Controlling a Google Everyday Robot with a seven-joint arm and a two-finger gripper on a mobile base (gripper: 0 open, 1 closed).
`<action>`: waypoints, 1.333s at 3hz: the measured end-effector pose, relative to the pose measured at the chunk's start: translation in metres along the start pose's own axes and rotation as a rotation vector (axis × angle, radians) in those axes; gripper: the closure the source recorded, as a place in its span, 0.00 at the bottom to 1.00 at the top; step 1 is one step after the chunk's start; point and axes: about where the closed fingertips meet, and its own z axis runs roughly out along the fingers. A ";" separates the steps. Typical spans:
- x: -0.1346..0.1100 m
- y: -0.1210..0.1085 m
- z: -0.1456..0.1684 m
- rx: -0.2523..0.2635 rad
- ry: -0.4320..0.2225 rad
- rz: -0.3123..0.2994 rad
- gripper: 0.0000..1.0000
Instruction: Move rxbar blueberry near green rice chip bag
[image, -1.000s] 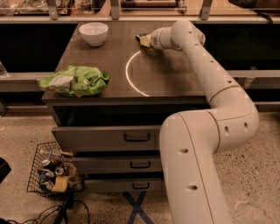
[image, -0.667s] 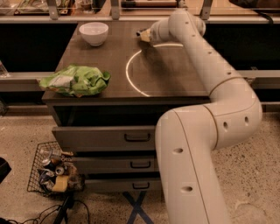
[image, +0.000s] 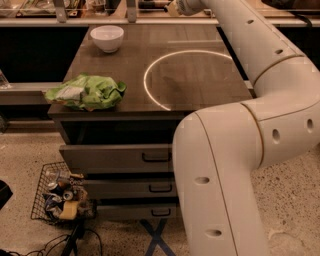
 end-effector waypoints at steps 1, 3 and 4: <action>0.000 0.000 0.000 0.000 0.000 0.000 1.00; -0.004 0.015 -0.022 -0.045 0.019 0.002 1.00; -0.021 0.024 -0.073 -0.062 0.026 0.012 1.00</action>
Offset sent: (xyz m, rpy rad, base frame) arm -0.0175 0.0070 -0.0095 0.0376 0.0194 0.0259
